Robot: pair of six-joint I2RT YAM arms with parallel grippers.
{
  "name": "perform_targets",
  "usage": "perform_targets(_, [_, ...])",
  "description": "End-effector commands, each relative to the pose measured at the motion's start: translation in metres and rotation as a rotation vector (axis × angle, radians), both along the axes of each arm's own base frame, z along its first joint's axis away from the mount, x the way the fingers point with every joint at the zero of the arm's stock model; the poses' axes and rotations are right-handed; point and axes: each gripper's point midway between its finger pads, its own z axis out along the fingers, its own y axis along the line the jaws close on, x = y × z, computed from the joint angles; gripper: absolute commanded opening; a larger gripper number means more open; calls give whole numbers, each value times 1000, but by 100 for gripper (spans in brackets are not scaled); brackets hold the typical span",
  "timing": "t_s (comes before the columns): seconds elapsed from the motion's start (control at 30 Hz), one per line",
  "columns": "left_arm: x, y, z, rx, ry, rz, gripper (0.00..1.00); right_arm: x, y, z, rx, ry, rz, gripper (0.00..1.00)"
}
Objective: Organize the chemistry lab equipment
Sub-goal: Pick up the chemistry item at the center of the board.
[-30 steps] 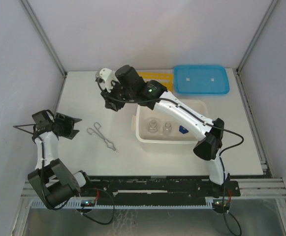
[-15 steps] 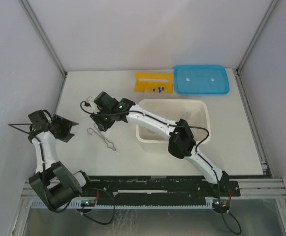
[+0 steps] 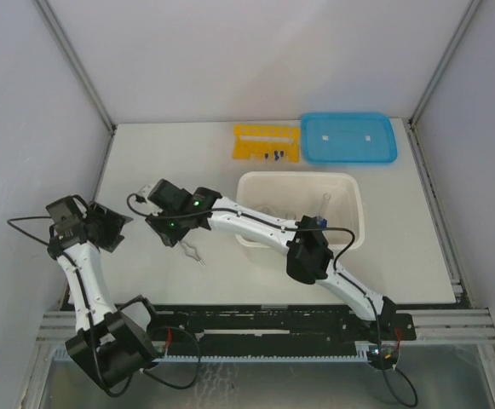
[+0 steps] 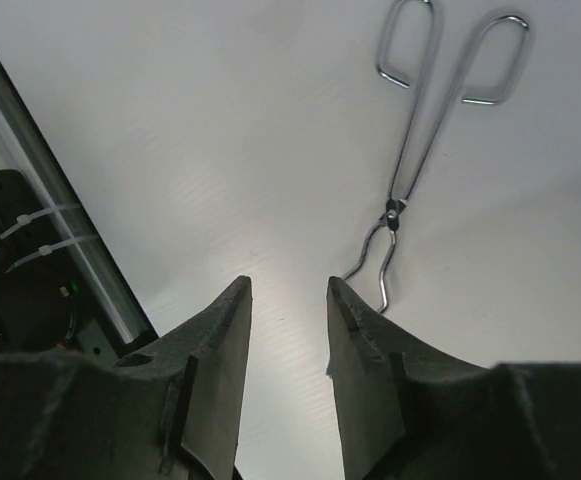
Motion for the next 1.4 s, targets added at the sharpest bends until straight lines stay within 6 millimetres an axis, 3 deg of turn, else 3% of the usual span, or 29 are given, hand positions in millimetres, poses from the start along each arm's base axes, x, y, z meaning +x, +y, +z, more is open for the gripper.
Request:
perform_targets(0.0, [-7, 3, 9, 39, -17, 17, 62, -4, 6, 5, 16, -10, -15, 38])
perform_targets(0.43, [-17, 4, 11, 71, -14, 43, 63, 13, 2, -37, -44, 0, -48, 40])
perform_targets(0.7, [-20, -1, 8, 60, -23, 40, 63, 40, 1, -46, -35, -45, -71, 40])
perform_targets(1.0, [-18, -4, 6, 41, -33, 32, 63, 58, 2, -62, -39, -79, -62, 41])
perform_targets(1.37, [-17, -6, 2, 28, -27, 20, 63, 56, 4, -80, -55, -79, -56, 42])
